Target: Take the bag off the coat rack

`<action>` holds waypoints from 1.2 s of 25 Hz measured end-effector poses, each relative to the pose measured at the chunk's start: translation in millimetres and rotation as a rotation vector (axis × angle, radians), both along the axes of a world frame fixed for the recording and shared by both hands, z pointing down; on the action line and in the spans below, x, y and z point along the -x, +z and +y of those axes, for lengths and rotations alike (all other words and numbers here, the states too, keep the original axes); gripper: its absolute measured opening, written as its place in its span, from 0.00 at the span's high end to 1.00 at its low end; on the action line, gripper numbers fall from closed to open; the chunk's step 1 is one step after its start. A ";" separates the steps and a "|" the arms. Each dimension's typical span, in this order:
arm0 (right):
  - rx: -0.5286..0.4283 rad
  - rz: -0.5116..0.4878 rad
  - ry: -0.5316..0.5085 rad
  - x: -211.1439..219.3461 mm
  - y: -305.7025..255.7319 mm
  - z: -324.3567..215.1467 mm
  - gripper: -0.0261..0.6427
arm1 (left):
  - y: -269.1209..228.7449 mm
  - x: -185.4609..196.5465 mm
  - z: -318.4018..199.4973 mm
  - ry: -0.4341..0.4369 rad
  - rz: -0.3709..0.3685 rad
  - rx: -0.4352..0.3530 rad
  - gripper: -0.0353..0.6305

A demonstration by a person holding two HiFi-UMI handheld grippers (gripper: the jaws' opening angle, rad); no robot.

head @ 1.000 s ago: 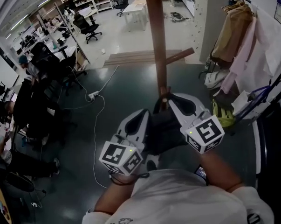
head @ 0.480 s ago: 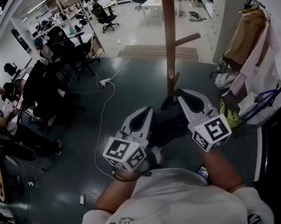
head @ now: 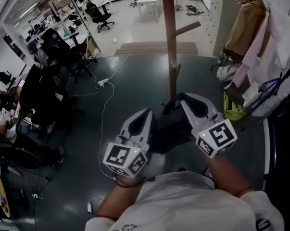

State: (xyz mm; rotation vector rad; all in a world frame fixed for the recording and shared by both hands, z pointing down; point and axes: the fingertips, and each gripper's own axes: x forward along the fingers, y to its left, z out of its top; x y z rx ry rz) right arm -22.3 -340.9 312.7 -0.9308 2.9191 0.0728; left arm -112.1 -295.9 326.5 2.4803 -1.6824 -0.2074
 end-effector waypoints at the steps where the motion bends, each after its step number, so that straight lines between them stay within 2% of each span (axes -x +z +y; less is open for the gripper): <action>1: 0.000 0.000 0.009 1.8 0.6 5.3 0.93 | -0.7 2.3 4.2 0.007 -0.002 -0.002 0.94; 9: 0.028 0.002 0.104 17.3 2.8 56.4 0.93 | -5.0 19.5 47.2 0.084 -0.007 -0.007 0.94; 15: 0.034 -0.002 0.172 33.8 -4.5 97.3 0.93 | -24.4 35.3 87.4 0.134 -0.056 -0.050 0.94; 20: 0.029 -0.010 0.227 40.4 -3.0 131.3 0.93 | -19.4 45.0 116.1 0.182 -0.052 -0.044 0.94; 30: 0.107 0.007 0.277 53.0 44.4 184.2 0.93 | 2.9 51.7 159.7 0.241 -0.040 -0.034 0.94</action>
